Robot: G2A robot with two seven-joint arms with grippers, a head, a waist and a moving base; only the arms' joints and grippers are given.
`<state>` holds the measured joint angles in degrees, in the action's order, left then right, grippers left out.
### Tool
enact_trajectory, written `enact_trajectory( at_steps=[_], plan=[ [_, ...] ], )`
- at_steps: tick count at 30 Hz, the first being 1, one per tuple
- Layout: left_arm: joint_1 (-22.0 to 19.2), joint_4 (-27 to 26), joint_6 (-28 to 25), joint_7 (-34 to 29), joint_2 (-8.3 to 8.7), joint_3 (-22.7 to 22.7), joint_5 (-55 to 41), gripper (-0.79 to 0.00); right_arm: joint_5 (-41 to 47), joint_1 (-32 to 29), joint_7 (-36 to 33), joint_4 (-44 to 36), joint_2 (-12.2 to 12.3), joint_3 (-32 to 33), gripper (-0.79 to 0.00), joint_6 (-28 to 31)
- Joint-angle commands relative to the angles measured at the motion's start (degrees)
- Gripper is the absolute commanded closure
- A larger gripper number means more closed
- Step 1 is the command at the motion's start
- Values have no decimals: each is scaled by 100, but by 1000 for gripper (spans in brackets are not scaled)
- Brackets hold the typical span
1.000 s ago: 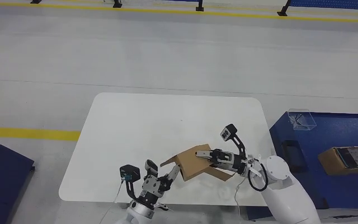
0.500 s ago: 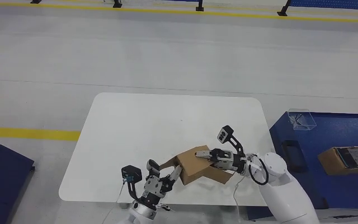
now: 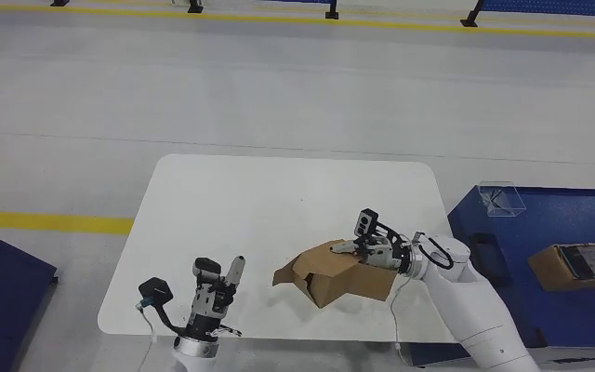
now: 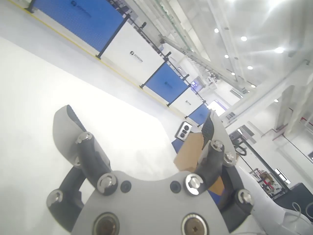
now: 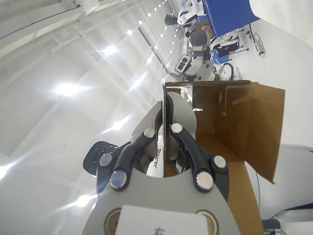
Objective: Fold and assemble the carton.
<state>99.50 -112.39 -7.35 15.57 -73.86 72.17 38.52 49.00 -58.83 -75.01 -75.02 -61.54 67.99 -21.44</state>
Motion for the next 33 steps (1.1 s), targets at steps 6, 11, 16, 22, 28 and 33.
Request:
enact_trajectory(
  at_steps=[6, 11, 16, 22, 28, 33],
  plan=[
    [-225, 142, -162, -1091, 32, -157, 281, -785, -322, 88, -34, 86, 5, -130, 0, 234],
    [-181, 34, -483, -1753, 67, -202, 76, -785, -555, 58, 137, 0, 21, -121, 0, 522],
    [-158, -48, -610, -2185, 95, -139, -251, -785, -685, -35, 138, -142, 53, -76, 0, 662],
    [-190, -39, -600, -2393, 108, -139, -394, -785, -741, -113, 257, -258, 78, -13, 0, 750],
    [-197, -44, -603, -2487, 117, -166, -517, -785, -885, -207, 476, -426, 92, 34, 0, 1063],
    [-223, -29, -388, -2327, 113, -262, -85, -785, -1010, -301, 521, -611, 110, 52, 0, 1204]
  ],
)
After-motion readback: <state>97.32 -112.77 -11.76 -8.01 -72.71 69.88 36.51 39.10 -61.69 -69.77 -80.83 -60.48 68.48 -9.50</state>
